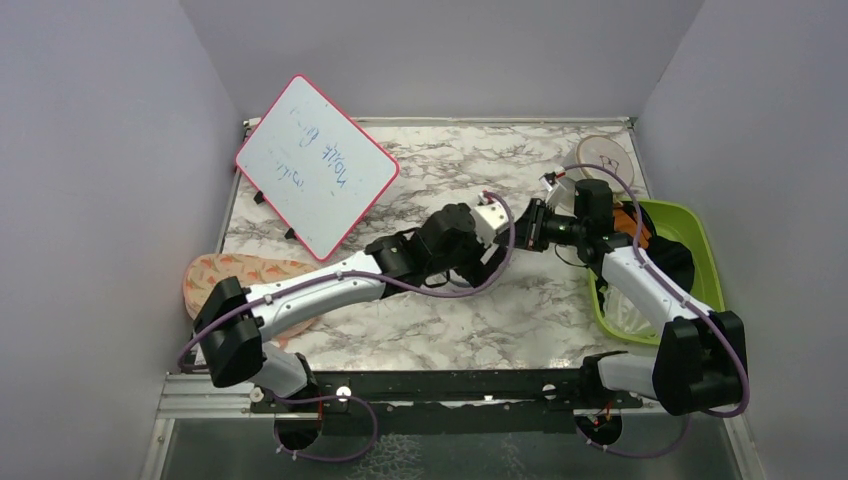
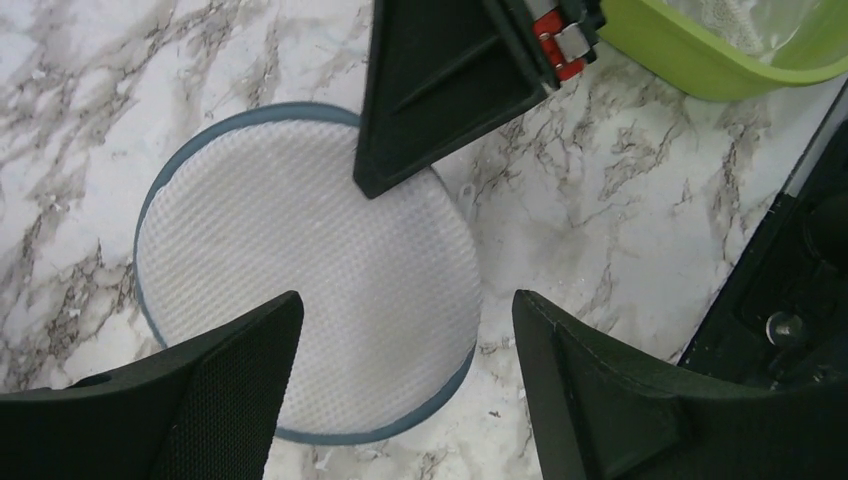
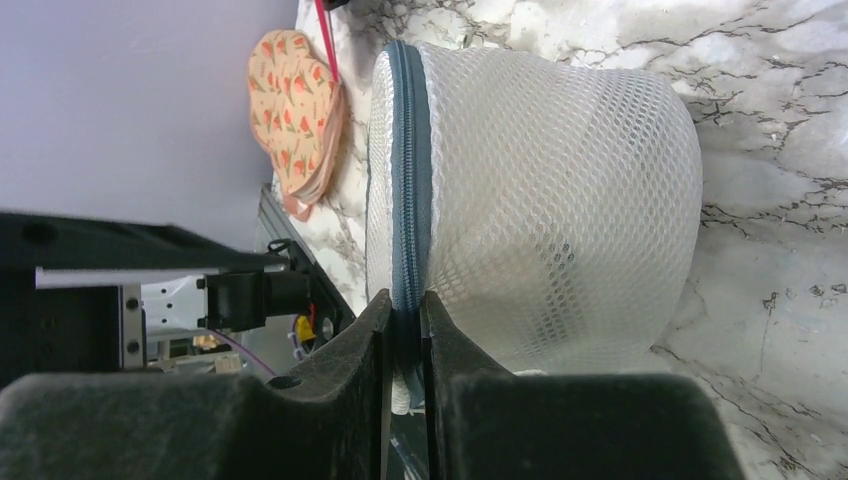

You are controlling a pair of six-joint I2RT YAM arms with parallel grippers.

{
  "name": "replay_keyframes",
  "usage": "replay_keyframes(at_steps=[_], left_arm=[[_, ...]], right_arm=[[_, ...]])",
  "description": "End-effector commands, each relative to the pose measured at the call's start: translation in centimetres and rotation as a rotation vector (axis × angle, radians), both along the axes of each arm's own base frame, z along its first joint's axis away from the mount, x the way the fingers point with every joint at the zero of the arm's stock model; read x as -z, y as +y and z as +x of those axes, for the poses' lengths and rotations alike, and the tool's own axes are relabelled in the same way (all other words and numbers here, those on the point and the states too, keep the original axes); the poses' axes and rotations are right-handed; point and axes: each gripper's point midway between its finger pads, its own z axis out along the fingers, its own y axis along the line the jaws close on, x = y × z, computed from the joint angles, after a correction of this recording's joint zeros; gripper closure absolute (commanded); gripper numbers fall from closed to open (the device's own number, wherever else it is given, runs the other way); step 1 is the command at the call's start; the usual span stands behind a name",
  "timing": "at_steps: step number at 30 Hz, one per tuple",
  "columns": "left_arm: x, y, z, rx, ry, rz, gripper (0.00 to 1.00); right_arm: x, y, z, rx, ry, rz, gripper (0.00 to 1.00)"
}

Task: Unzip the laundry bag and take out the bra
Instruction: Adjust the laundry bag at the center of the board.

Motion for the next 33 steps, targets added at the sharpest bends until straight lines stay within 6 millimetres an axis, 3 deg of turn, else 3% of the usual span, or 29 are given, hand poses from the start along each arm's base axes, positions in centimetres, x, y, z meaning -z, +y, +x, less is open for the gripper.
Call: replay_keyframes(at_steps=[1, 5, 14, 19, 22, 26, 33], left_arm=[[0.3, -1.5, 1.0, -0.057, -0.124, 0.109, 0.34], [1.8, -3.5, 0.5, -0.025, -0.154, 0.18, 0.46], [4.1, -3.7, 1.4, -0.061, -0.178, 0.266, 0.63], [4.0, -3.4, 1.8, -0.093, -0.19, 0.27, 0.87], [3.7, -3.5, 1.7, -0.079, -0.186, 0.256, 1.0], [3.4, -3.0, 1.5, -0.05, -0.139, 0.203, 1.0], [3.0, -1.2, 0.9, 0.059, -0.011, 0.061, 1.0]], right_arm=[[-2.0, 0.1, 0.8, 0.009, -0.05, 0.017, 0.88], [-2.1, 0.1, 0.9, 0.015, -0.054, 0.02, 0.88], [-2.9, 0.1, 1.0, 0.019, -0.086, 0.019, 0.88], [-2.6, 0.0, 0.9, 0.009, -0.091, 0.008, 0.87], [-2.2, -0.2, 0.9, 0.0, -0.113, -0.024, 0.75], [-2.7, -0.5, 1.3, -0.021, -0.209, -0.069, 0.55], [-4.4, -0.8, 1.4, -0.046, -0.469, -0.096, 0.51]])
